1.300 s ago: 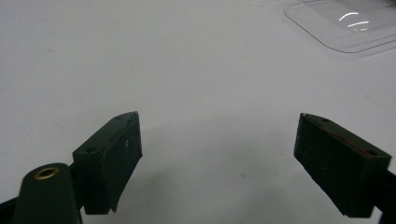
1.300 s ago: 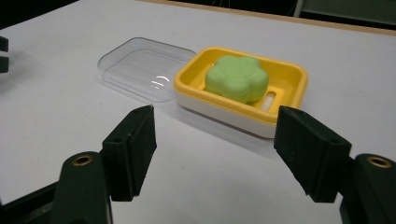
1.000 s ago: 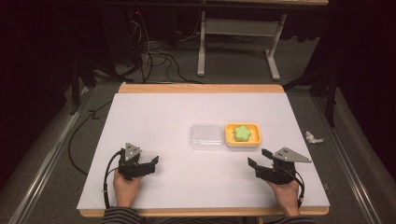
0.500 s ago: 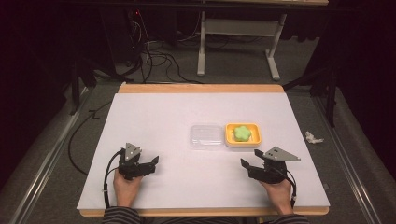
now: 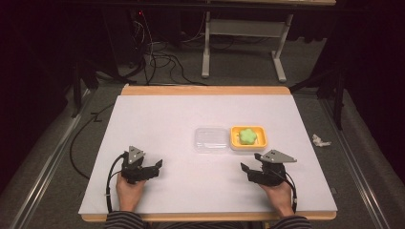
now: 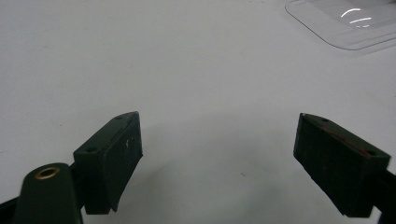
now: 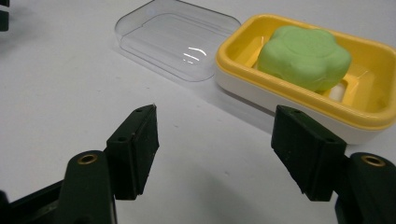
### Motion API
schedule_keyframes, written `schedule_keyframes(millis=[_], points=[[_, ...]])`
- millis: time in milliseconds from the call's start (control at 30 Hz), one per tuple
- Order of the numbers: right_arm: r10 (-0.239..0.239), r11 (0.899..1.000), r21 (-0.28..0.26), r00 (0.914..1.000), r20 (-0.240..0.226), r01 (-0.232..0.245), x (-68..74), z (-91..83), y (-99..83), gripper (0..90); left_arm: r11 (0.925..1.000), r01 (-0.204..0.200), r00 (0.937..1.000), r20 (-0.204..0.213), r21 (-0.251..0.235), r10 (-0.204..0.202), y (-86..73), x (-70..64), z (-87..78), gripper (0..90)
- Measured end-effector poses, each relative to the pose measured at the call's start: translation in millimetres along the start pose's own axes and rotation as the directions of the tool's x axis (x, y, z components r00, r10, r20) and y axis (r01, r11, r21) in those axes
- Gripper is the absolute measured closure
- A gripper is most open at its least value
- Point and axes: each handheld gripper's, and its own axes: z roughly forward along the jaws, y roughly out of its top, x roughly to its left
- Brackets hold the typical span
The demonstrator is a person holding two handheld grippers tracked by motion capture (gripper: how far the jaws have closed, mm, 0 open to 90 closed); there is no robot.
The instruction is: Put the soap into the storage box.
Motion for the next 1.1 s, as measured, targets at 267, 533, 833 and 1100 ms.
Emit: schedule_keyframes(millis=[267, 533, 833, 1100], points=[[-0.001, 1.000, 0.015, 1.0000, -0.010, 0.002, 1.5, 12.7, 0.1, 32.8, 1.0000, -0.005, 1.0000, -0.003, 0.004, 0.005, 0.1, 0.3, -0.2, 16.1], [0.003, 1.000, 0.029, 1.0000, -0.009, -0.003, 1.1, 21.5, 0.5, 33.1, 1.0000, -0.004, 1.0000, -0.003, 0.004, 0.004, 0.2, 0.6, -0.1, 16.2], [-0.005, 0.999, 0.048, 1.0000, -0.003, 0.006, 1.4, 29.2, -0.7, 34.3, 1.0000, -0.002, 1.0000, -0.004, 0.003, 0.002, 0.2, 0.6, 0.1, 16.2], [-0.010, 0.998, 0.066, 0.9999, 0.011, 0.010, -0.2, 35.4, -4.1, 35.0, 1.0000, -0.003, 1.0000, -0.004, 0.002, 0.003, 0.1, 0.4, 0.2, 16.3]])
